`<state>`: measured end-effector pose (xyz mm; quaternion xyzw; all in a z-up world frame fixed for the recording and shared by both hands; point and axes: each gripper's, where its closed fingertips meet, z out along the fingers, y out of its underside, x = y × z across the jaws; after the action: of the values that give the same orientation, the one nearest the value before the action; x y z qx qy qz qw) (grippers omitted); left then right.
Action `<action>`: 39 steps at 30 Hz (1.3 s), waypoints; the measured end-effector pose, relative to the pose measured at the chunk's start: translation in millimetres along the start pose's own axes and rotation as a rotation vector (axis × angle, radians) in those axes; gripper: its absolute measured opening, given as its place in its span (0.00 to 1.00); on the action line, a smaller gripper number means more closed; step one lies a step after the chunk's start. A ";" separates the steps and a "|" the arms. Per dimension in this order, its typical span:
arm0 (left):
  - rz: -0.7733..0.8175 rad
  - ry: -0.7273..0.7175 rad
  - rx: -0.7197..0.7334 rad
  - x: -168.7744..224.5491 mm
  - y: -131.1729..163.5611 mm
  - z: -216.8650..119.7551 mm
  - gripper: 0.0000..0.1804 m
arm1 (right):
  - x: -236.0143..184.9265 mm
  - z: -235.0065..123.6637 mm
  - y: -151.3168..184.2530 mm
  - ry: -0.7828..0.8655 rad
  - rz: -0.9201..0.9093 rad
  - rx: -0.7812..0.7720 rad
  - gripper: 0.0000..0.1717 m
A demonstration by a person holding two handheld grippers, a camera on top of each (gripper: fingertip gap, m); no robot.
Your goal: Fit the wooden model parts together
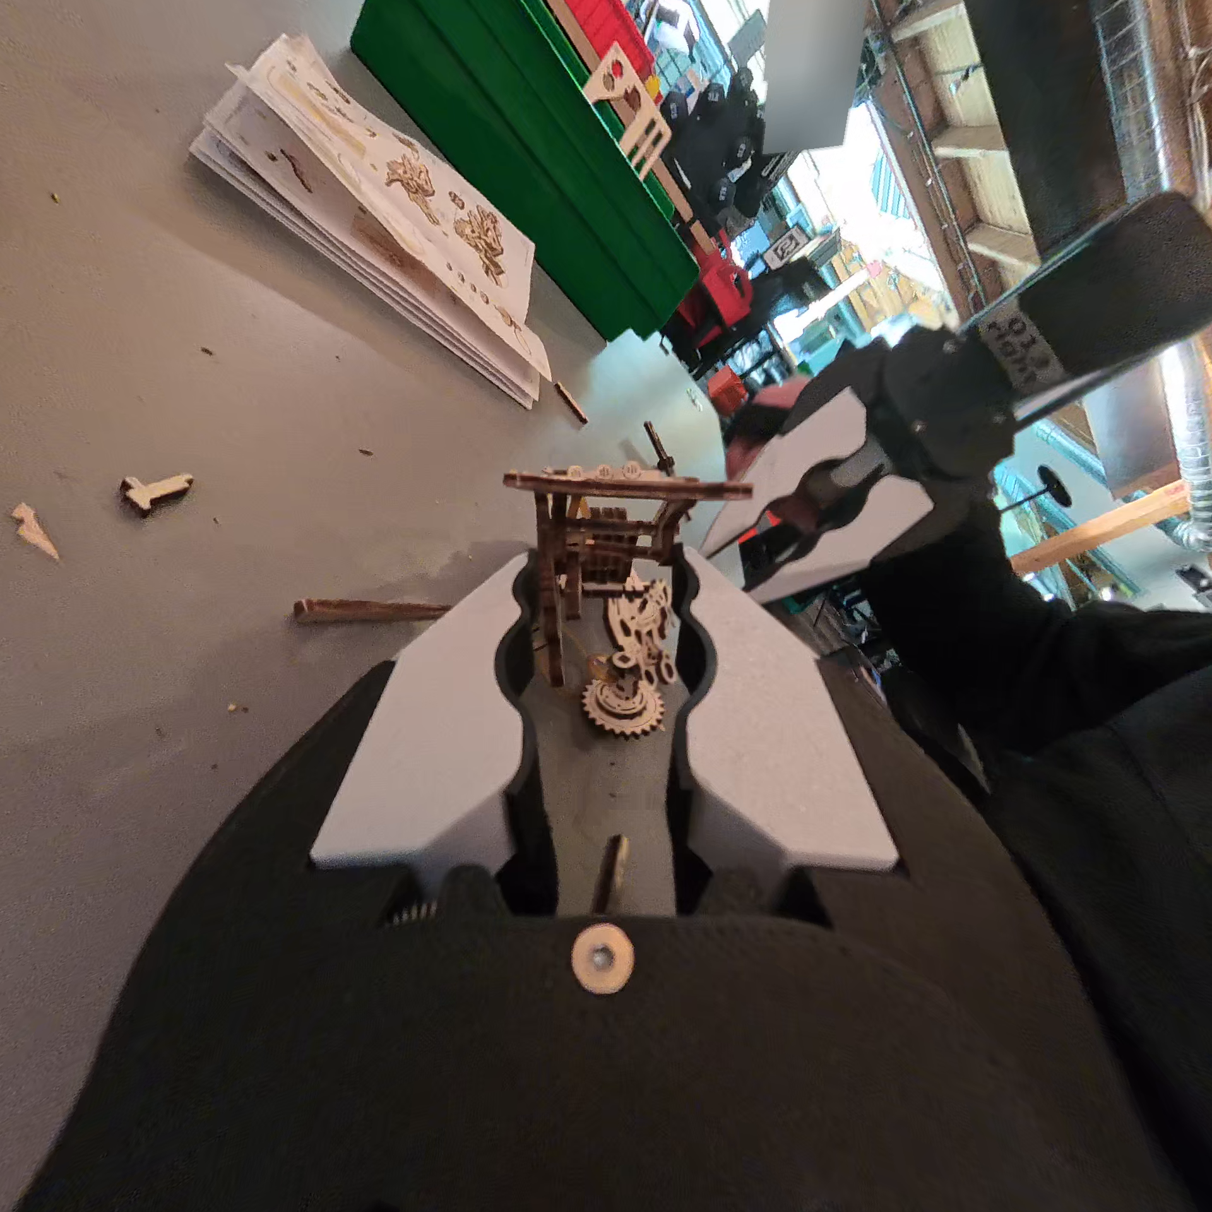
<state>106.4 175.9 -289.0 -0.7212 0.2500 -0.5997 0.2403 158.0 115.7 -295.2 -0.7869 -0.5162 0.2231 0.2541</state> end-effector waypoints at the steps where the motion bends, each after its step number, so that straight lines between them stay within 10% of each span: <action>1: -0.017 0.004 0.025 1.3 -1.8 -1.3 0.21 | -2.7 9.6 -3.9 -0.004 0.036 0.003 0.11; 12: -0.140 0.007 0.265 3.1 -20.5 -13.6 0.20 | -0.1 65.1 -19.6 0.008 0.203 0.024 0.08; 22: -0.266 0.073 0.419 6.7 -35.3 -22.5 0.20 | 7.2 4.3 -82.0 0.039 0.118 0.398 0.07; 32: -0.171 -0.020 0.423 -4.1 -34.2 -38.6 0.21 | -2.8 78.8 -31.9 0.061 -0.207 0.034 0.13; 39: -0.172 -0.007 0.445 -8.2 -40.5 -48.1 0.20 | -1.7 46.4 -18.9 0.051 -0.153 -0.010 0.20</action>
<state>60.7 209.8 -260.9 -0.6712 0.0487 -0.6557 0.3423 115.7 128.4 -318.9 -0.7519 -0.5693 0.1804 0.2794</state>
